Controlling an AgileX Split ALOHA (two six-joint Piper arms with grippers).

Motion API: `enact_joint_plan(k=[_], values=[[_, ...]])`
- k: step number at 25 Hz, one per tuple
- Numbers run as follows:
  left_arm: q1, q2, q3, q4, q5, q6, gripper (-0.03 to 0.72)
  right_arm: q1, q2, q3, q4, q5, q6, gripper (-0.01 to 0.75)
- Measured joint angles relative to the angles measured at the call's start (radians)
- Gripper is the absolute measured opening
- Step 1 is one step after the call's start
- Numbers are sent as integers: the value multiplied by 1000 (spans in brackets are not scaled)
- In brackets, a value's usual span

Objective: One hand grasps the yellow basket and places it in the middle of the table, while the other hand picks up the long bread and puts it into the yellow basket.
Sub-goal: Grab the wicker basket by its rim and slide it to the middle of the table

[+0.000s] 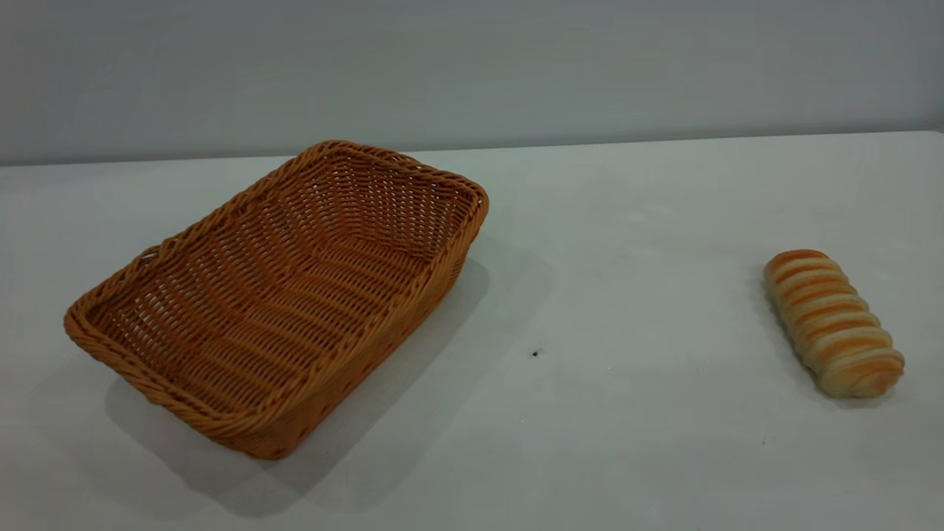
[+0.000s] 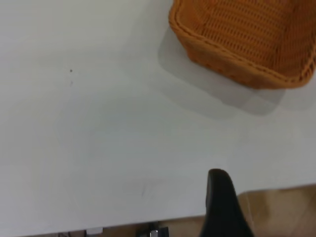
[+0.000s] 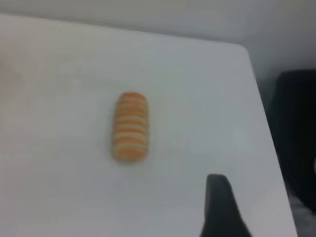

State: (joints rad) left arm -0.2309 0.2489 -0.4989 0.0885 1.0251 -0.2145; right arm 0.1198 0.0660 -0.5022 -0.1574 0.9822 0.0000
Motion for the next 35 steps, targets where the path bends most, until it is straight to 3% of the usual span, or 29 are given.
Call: enact_joint_plan(k=[6, 11, 15, 25, 35], values=[[0, 251, 0, 89, -202, -103, 505, 0, 377, -34, 19, -98, 9, 498], [0, 453, 0, 226, -373, -265, 505, 0, 644, -155, 49, -131, 11, 498], [0, 597, 0, 246, -468, -396, 505, 0, 805, -217, 67, -139, 11, 498], [0, 911, -39, 181, -575, -562, 505, 0, 986, -230, 121, -217, 10, 498], [0, 1138, -219, 30, -529, -584, 504, 0, 990, -230, 184, -232, -10, 498]])
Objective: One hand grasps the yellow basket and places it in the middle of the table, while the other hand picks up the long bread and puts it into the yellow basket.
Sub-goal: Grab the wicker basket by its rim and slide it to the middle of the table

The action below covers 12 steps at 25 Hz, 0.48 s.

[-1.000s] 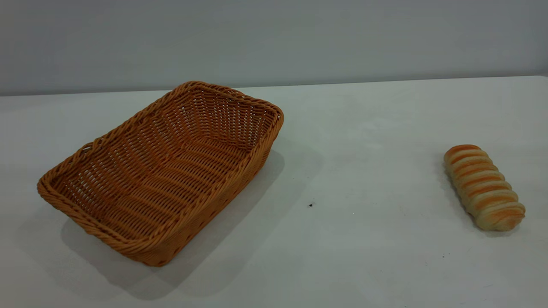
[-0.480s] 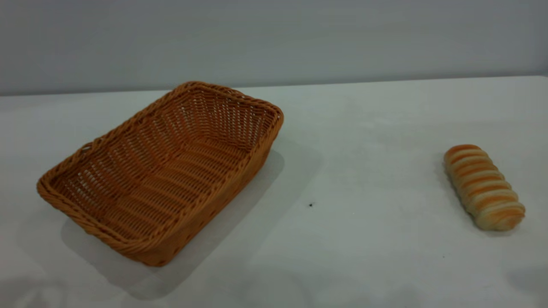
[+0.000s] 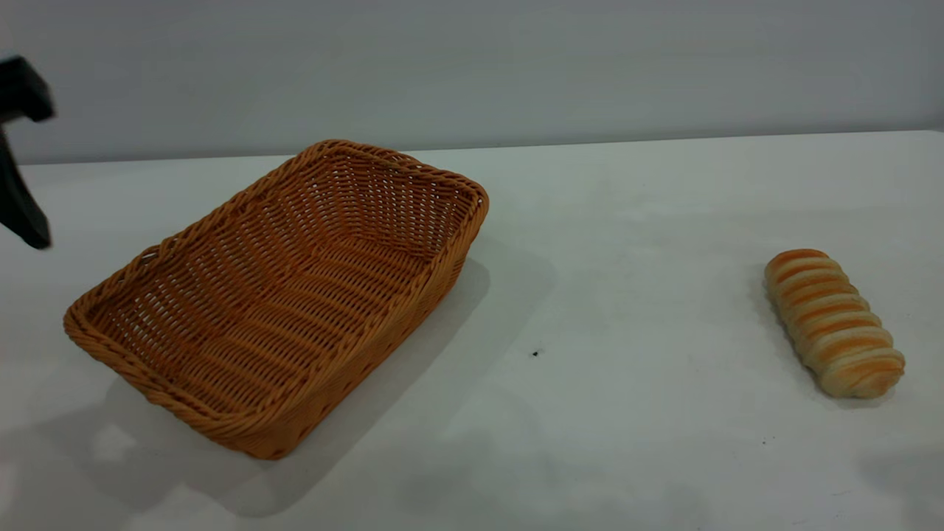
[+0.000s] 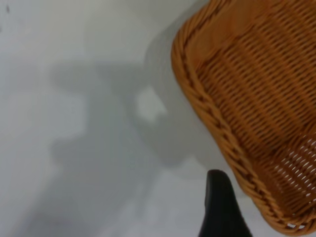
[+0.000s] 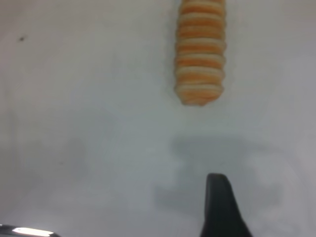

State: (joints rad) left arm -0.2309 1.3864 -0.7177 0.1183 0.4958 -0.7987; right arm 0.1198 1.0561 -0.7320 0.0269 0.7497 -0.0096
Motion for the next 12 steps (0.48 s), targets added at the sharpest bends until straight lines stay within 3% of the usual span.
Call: enact_joint_plan(k=[7, 12], values=[[0, 211, -136, -23, 146, -1, 504, 1, 0, 0, 87, 2, -39, 498], [0, 350, -240, -86, 181, -2, 504, 57, 0, 0, 95, 5, -55, 498]])
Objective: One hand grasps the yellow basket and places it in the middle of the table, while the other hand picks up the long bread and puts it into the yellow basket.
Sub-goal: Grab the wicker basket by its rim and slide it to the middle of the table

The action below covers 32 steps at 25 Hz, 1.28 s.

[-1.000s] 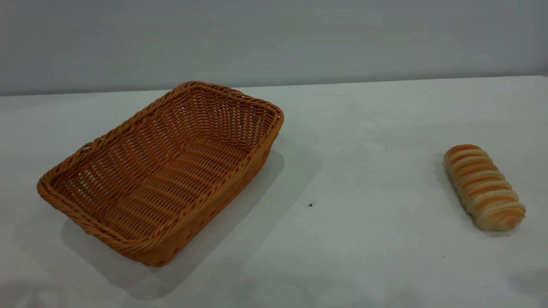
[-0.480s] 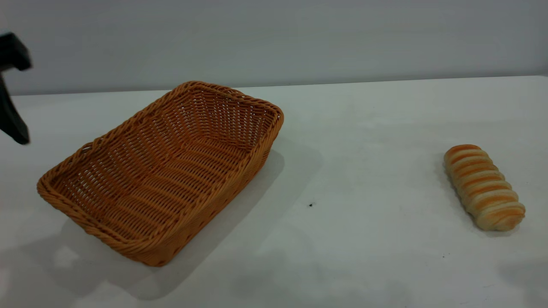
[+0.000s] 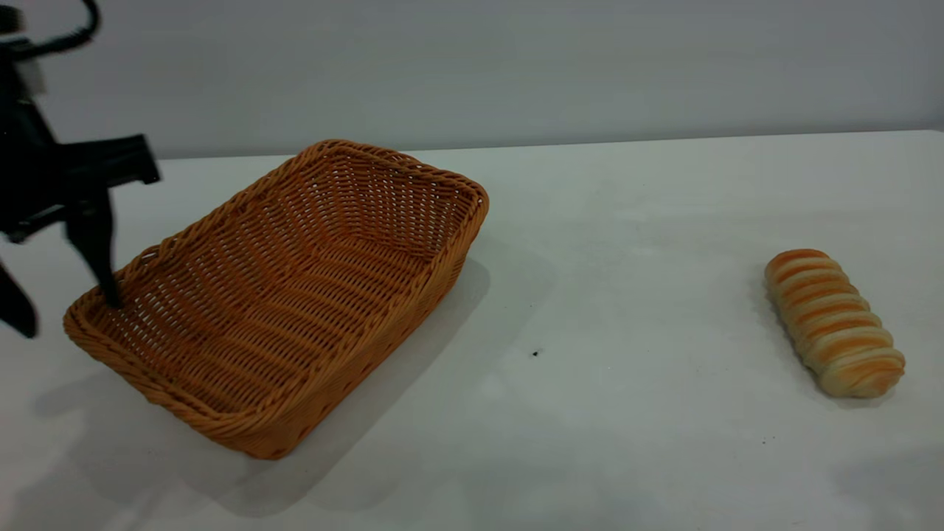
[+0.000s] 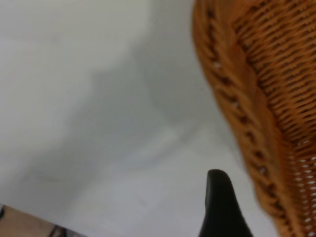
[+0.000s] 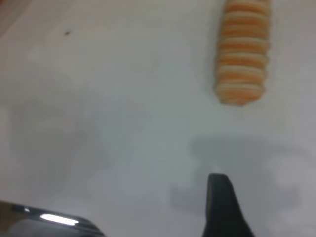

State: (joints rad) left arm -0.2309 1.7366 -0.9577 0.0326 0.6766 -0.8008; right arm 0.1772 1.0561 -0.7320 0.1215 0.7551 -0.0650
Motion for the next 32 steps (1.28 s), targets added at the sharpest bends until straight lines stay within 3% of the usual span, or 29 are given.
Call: enact_joint_plan(k=[13, 26, 32], values=[[0, 234, -142, -22, 31, 13, 504, 33, 0, 0, -4, 7, -2, 498], [5, 306, -219, -15, 136, 47, 504, 33, 0, 0, -4, 7, -2, 498], [4, 320, -300, -33, 124, 74, 504, 33, 0, 0, -4, 7, -2, 498]])
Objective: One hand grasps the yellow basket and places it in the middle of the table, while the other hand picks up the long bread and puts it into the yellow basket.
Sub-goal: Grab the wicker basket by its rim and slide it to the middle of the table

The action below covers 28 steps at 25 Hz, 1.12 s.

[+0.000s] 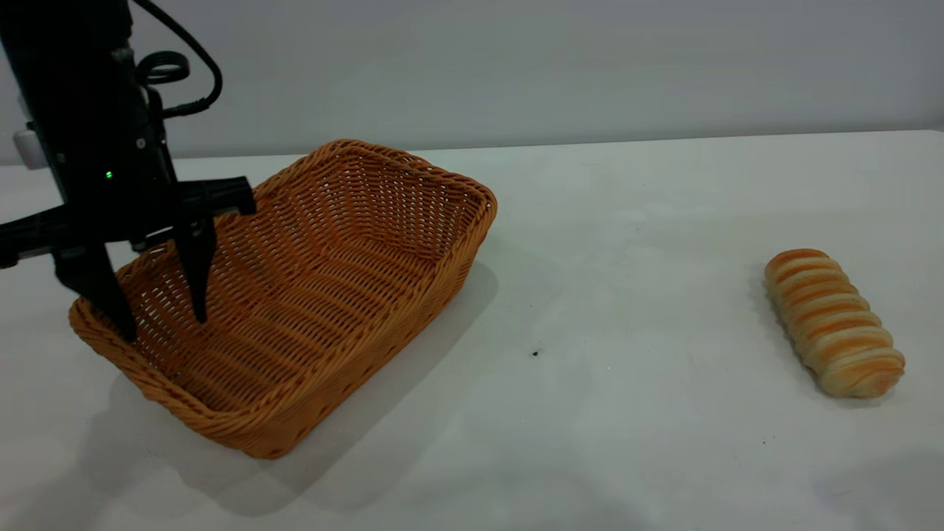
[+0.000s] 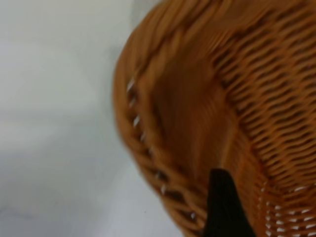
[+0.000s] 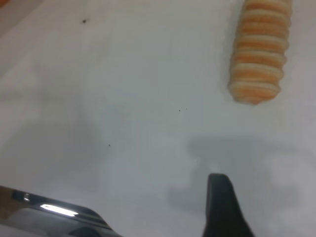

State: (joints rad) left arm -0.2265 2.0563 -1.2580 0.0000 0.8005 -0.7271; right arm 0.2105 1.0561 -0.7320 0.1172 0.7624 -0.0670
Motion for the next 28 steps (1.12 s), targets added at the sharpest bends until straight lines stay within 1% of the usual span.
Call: enact_joint_plan(k=[3, 8, 11, 28], values=[[0, 2, -11, -5, 36, 0, 504, 0, 0, 0, 1, 0, 0, 498], [0, 2, -13, -16, 141, 6, 504, 0, 0, 0, 2, 0, 0, 498], [0, 2, -13, -6, 174, 12, 504, 0, 0, 0, 4, 0, 0, 498], [0, 30, -13, 0, 184, 14, 504, 0, 0, 0, 5, 10, -1, 498]])
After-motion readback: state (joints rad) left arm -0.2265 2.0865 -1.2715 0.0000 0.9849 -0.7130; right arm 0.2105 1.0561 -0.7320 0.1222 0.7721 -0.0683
